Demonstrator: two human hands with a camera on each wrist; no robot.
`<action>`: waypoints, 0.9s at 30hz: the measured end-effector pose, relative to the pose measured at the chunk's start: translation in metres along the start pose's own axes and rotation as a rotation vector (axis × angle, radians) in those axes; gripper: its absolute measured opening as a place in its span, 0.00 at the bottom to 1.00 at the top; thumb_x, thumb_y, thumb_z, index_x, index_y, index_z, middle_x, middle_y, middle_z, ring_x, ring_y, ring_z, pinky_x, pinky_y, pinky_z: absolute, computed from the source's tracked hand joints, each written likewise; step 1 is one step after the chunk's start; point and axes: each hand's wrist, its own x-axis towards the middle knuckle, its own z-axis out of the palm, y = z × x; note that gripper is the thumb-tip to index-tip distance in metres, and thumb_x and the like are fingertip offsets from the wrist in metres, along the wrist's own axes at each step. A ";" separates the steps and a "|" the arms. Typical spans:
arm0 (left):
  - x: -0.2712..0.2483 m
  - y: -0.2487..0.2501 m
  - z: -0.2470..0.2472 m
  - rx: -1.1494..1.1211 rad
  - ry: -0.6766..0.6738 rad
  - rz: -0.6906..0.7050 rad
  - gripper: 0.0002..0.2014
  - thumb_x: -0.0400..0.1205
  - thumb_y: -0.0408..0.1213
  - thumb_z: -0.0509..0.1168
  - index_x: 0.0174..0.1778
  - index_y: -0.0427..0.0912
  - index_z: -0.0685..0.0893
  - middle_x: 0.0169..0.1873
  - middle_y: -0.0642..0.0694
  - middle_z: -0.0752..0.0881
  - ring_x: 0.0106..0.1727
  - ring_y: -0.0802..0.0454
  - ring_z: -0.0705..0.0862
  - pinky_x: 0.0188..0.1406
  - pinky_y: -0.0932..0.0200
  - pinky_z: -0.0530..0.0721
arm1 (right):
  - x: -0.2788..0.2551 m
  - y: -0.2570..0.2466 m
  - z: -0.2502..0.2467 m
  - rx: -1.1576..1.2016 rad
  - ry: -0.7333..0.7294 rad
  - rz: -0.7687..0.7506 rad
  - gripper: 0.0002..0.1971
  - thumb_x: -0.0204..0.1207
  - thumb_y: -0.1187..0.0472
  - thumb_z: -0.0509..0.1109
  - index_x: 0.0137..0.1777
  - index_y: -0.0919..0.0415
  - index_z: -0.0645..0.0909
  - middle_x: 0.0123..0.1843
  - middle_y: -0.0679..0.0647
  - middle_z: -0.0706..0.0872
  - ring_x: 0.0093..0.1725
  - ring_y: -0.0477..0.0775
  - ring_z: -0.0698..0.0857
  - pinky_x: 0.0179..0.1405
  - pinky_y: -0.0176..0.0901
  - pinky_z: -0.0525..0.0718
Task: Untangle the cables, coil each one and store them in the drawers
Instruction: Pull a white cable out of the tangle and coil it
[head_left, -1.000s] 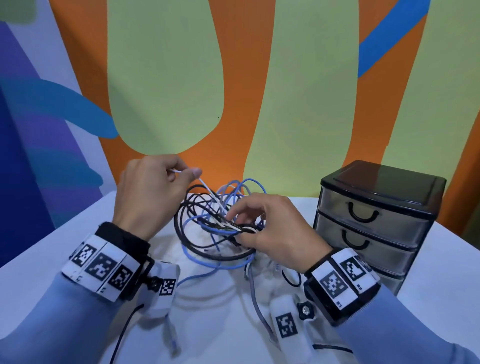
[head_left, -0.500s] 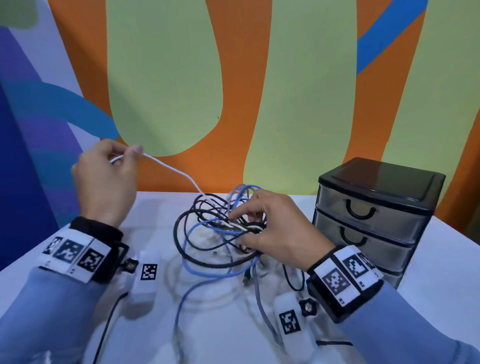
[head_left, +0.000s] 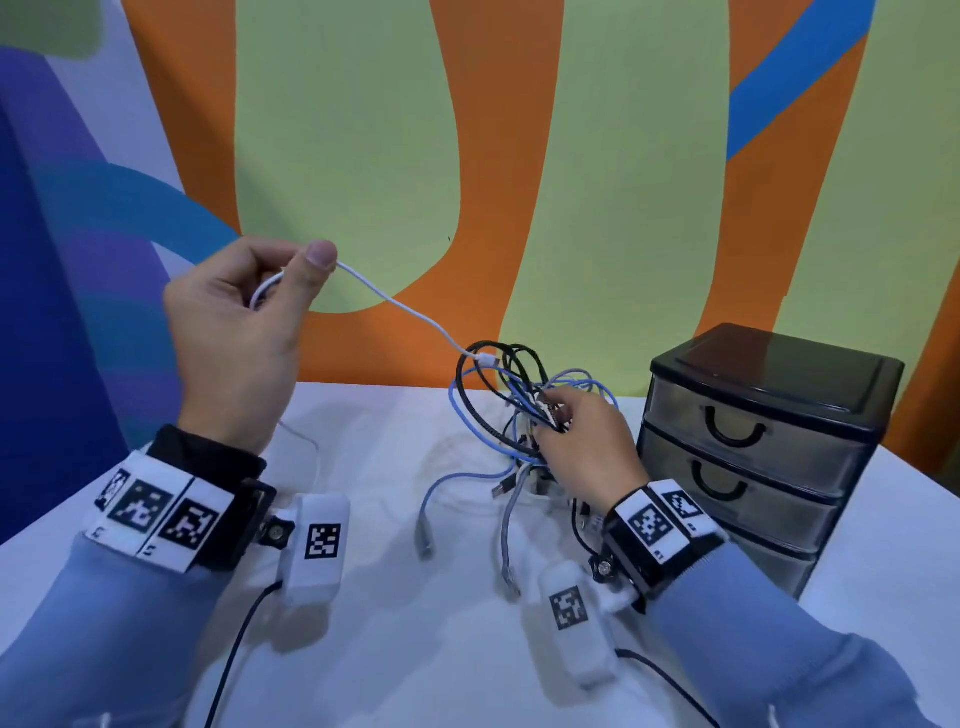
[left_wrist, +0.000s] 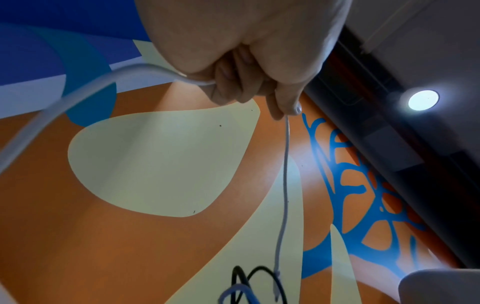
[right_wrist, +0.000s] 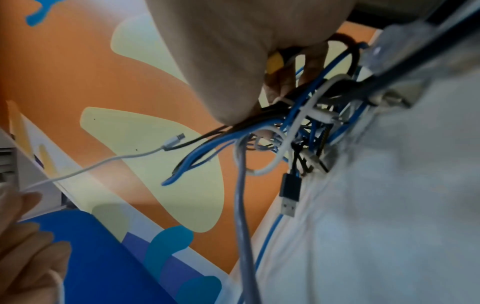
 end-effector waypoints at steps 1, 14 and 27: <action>0.000 0.000 0.001 -0.019 0.021 0.015 0.19 0.86 0.47 0.77 0.50 0.30 0.89 0.31 0.30 0.74 0.31 0.50 0.66 0.31 0.52 0.65 | 0.001 0.000 0.001 -0.008 0.008 -0.001 0.22 0.79 0.64 0.69 0.73 0.54 0.85 0.59 0.53 0.90 0.63 0.61 0.85 0.58 0.54 0.86; -0.008 0.001 0.014 -0.041 -0.178 -0.057 0.07 0.84 0.41 0.78 0.45 0.41 0.92 0.27 0.57 0.84 0.32 0.60 0.74 0.34 0.66 0.70 | -0.020 -0.034 -0.022 0.185 0.098 -0.261 0.24 0.75 0.51 0.72 0.74 0.42 0.83 0.61 0.40 0.83 0.68 0.49 0.80 0.74 0.60 0.76; -0.033 0.006 0.029 -0.071 -0.574 -0.094 0.07 0.79 0.39 0.82 0.45 0.39 0.96 0.31 0.37 0.89 0.32 0.42 0.80 0.38 0.32 0.84 | -0.050 -0.074 -0.025 1.031 -0.467 -0.059 0.21 0.91 0.44 0.61 0.47 0.59 0.84 0.25 0.55 0.70 0.20 0.50 0.63 0.22 0.39 0.61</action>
